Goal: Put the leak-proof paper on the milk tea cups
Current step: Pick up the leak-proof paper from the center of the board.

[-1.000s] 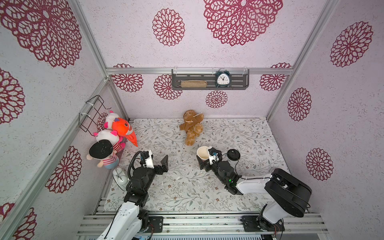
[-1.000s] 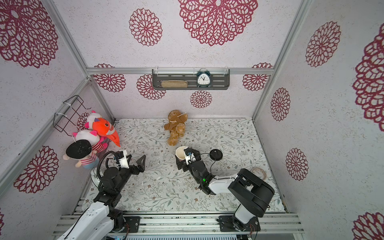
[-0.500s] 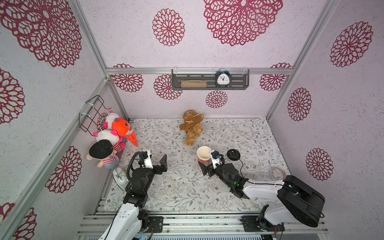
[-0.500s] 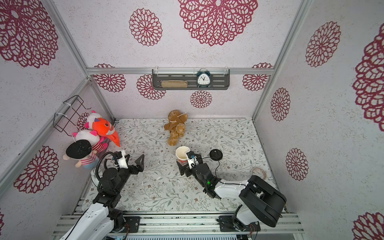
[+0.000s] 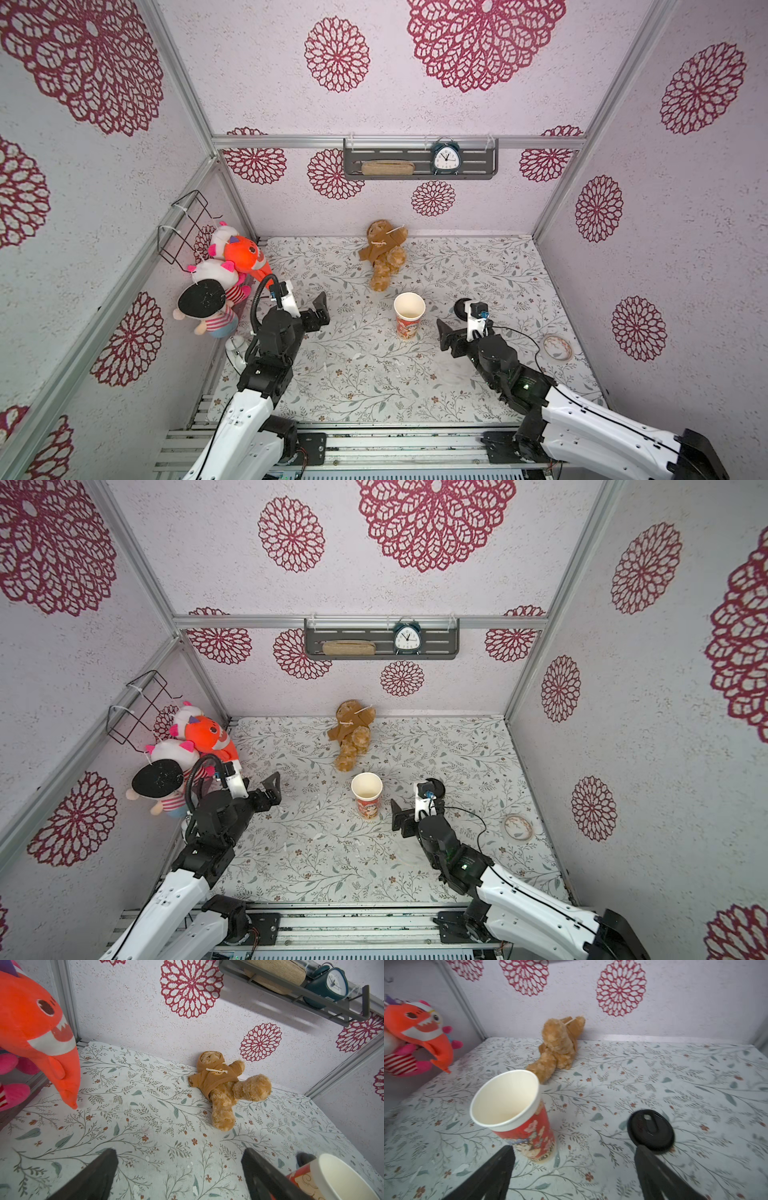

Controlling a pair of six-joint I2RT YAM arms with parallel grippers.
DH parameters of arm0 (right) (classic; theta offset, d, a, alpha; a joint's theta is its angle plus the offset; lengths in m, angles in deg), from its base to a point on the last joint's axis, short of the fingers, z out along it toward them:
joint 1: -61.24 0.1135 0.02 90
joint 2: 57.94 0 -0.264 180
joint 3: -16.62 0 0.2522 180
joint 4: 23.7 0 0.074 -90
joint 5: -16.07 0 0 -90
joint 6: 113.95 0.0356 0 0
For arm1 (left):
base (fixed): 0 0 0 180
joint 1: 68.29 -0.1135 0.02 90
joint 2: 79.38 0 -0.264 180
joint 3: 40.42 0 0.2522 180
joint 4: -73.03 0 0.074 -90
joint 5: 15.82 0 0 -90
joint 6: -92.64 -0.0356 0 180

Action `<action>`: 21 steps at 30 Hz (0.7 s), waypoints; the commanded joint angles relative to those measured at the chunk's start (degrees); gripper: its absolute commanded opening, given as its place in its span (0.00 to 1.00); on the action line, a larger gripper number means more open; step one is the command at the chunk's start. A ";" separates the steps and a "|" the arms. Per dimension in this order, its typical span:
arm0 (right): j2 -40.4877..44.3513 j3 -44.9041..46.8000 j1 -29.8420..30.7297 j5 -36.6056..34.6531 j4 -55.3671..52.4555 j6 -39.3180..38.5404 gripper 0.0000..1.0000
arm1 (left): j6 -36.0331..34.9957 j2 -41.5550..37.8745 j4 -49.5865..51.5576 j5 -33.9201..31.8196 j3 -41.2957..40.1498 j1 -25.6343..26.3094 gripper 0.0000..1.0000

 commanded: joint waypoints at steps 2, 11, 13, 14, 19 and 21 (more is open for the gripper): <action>-1.70 -8.13 -2.92 -0.15 -34.44 20.37 0.87 | 2.83 4.40 13.32 2.38 7.63 0.39 0.97; -12.23 -8.68 -11.28 21.51 -44.02 25.64 0.76 | 3.96 13.14 26.26 15.84 18.62 0.45 0.97; -11.63 -7.22 -13.19 22.59 -42.15 24.95 0.73 | 3.87 13.22 27.06 18.08 19.15 0.51 0.97; -11.37 -6.34 -14.02 23.30 -40.92 24.90 0.72 | 3.82 13.08 27.25 18.62 19.17 0.59 0.97; -13.45 -0.78 -16.72 28.59 -31.93 25.47 0.67 | 3.46 12.16 27.17 18.77 18.14 0.64 0.97; -16.62 -0.16 -17.01 29.91 -28.73 25.47 0.65 | 3.34 12.16 27.21 18.73 17.85 0.68 0.97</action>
